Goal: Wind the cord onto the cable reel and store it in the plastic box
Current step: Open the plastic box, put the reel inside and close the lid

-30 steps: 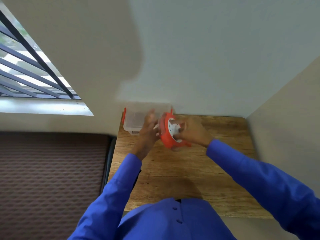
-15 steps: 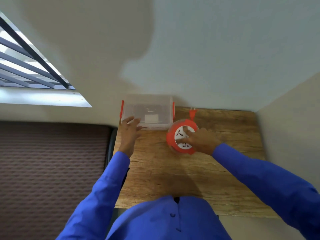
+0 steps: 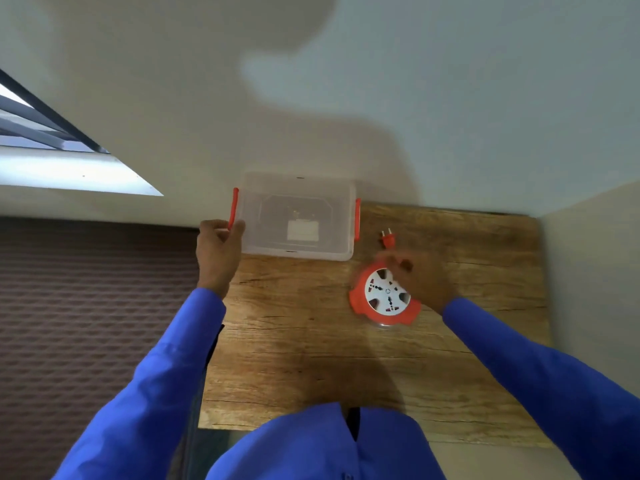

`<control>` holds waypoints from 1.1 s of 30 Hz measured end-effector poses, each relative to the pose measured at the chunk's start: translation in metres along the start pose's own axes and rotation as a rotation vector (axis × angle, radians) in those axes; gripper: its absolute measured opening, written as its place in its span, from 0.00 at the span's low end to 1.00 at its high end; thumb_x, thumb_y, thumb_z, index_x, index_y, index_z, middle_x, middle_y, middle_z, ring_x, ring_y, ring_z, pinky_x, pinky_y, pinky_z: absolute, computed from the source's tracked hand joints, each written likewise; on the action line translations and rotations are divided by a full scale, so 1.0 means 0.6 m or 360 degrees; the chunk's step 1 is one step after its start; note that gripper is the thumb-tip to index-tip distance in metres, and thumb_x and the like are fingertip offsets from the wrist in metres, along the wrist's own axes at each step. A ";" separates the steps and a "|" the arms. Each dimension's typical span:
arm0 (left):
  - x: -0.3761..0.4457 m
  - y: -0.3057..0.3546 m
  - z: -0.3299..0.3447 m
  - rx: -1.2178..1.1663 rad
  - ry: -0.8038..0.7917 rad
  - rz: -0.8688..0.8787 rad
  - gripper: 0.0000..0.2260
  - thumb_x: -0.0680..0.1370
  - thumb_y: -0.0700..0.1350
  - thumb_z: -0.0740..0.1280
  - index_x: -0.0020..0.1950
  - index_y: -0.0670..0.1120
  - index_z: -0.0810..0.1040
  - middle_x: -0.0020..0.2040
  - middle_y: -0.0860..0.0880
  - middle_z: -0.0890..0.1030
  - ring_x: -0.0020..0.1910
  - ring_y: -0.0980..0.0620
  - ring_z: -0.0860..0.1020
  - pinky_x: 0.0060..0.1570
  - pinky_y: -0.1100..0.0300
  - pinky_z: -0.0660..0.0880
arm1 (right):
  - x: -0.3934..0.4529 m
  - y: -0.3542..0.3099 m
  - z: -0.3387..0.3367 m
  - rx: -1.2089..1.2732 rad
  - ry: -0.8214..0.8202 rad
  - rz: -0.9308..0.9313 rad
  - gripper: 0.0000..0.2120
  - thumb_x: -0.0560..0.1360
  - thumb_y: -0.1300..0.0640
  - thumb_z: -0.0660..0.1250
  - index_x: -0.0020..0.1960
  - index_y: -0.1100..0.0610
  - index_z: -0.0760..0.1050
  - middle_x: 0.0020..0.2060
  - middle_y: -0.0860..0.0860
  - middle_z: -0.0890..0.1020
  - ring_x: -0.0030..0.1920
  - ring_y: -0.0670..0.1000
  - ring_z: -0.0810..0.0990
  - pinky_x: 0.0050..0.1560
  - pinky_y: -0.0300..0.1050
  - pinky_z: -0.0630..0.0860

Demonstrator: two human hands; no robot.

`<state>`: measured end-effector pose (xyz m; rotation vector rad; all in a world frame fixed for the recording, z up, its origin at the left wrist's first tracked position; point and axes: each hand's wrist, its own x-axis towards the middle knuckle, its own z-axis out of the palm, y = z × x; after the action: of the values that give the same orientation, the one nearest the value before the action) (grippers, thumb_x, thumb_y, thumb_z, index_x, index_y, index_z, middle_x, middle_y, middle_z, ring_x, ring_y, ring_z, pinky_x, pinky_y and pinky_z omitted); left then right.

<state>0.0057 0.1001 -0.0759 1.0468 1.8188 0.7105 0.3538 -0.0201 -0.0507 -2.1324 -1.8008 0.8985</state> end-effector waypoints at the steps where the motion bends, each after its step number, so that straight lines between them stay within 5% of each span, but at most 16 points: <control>1: 0.009 0.001 0.001 0.0077 -0.0051 0.0061 0.15 0.87 0.54 0.69 0.68 0.47 0.73 0.56 0.49 0.80 0.57 0.46 0.82 0.51 0.55 0.80 | 0.019 -0.017 0.000 0.0294 0.0214 0.0108 0.13 0.85 0.49 0.68 0.65 0.52 0.83 0.47 0.42 0.87 0.41 0.33 0.81 0.44 0.32 0.78; 3: 0.021 0.002 0.011 0.0229 -0.0053 0.0201 0.18 0.88 0.56 0.65 0.69 0.44 0.74 0.58 0.43 0.81 0.57 0.42 0.82 0.57 0.46 0.82 | 0.055 -0.061 0.004 0.0537 0.0236 0.0234 0.18 0.82 0.41 0.69 0.64 0.52 0.82 0.51 0.42 0.86 0.47 0.35 0.83 0.46 0.33 0.78; 6: 0.034 -0.001 0.025 0.0205 -0.0049 0.0163 0.19 0.89 0.61 0.61 0.63 0.45 0.76 0.55 0.45 0.80 0.52 0.46 0.80 0.55 0.47 0.80 | 0.094 -0.106 0.040 0.0936 0.0278 0.0467 0.17 0.83 0.47 0.71 0.61 0.60 0.83 0.52 0.53 0.89 0.45 0.47 0.88 0.40 0.34 0.83; 11: 0.069 -0.017 0.018 0.0050 -0.0112 0.0001 0.22 0.89 0.63 0.56 0.58 0.47 0.78 0.50 0.50 0.81 0.48 0.50 0.81 0.48 0.54 0.79 | 0.111 -0.117 0.082 0.1158 0.0554 0.0801 0.19 0.87 0.47 0.63 0.51 0.60 0.84 0.45 0.61 0.88 0.46 0.61 0.88 0.49 0.57 0.85; 15: 0.091 -0.016 0.027 0.0080 -0.0060 -0.0103 0.20 0.90 0.59 0.55 0.55 0.48 0.80 0.48 0.51 0.80 0.47 0.55 0.80 0.47 0.58 0.76 | 0.127 -0.101 0.090 0.1875 0.0424 0.1057 0.16 0.86 0.47 0.64 0.50 0.56 0.85 0.42 0.55 0.88 0.42 0.53 0.86 0.55 0.57 0.84; 22: 0.080 -0.012 0.038 0.0220 0.0151 0.0516 0.15 0.88 0.57 0.64 0.59 0.45 0.76 0.57 0.47 0.77 0.57 0.46 0.77 0.54 0.53 0.76 | 0.125 -0.104 0.098 0.2649 0.0241 0.1009 0.14 0.88 0.55 0.61 0.48 0.56 0.80 0.41 0.53 0.79 0.45 0.52 0.79 0.67 0.59 0.72; 24: 0.077 -0.006 0.039 0.0248 0.0123 0.0539 0.14 0.85 0.60 0.69 0.57 0.49 0.77 0.53 0.55 0.77 0.53 0.52 0.78 0.50 0.57 0.77 | 0.125 -0.103 0.094 0.2626 0.0172 0.0966 0.12 0.87 0.54 0.62 0.50 0.57 0.79 0.41 0.52 0.78 0.44 0.51 0.80 0.66 0.54 0.75; 27: 0.076 -0.004 0.036 0.0204 0.0120 0.0468 0.13 0.85 0.61 0.69 0.56 0.52 0.80 0.50 0.61 0.80 0.47 0.62 0.79 0.48 0.61 0.78 | 0.126 -0.098 0.080 0.2053 0.0019 0.0895 0.11 0.88 0.57 0.60 0.51 0.54 0.78 0.42 0.48 0.81 0.42 0.44 0.82 0.51 0.31 0.81; 31: 0.075 -0.003 0.025 -0.0022 0.0272 0.0287 0.13 0.84 0.59 0.71 0.57 0.51 0.83 0.48 0.57 0.84 0.45 0.57 0.83 0.44 0.63 0.81 | 0.106 -0.089 0.058 0.2058 0.0040 0.0757 0.23 0.83 0.36 0.63 0.62 0.53 0.84 0.56 0.59 0.88 0.53 0.57 0.88 0.57 0.55 0.86; 33: 0.073 -0.003 0.011 -0.0049 0.0343 0.0267 0.15 0.84 0.59 0.71 0.59 0.48 0.84 0.49 0.53 0.85 0.43 0.58 0.83 0.43 0.65 0.81 | 0.084 -0.066 0.057 0.1581 0.0435 0.0803 0.19 0.83 0.37 0.65 0.58 0.53 0.81 0.50 0.55 0.86 0.50 0.56 0.84 0.58 0.58 0.84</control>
<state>0.0003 0.1383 -0.0982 1.1486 1.9098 0.9819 0.3051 0.0292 -0.0729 -1.8519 -0.4573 1.1820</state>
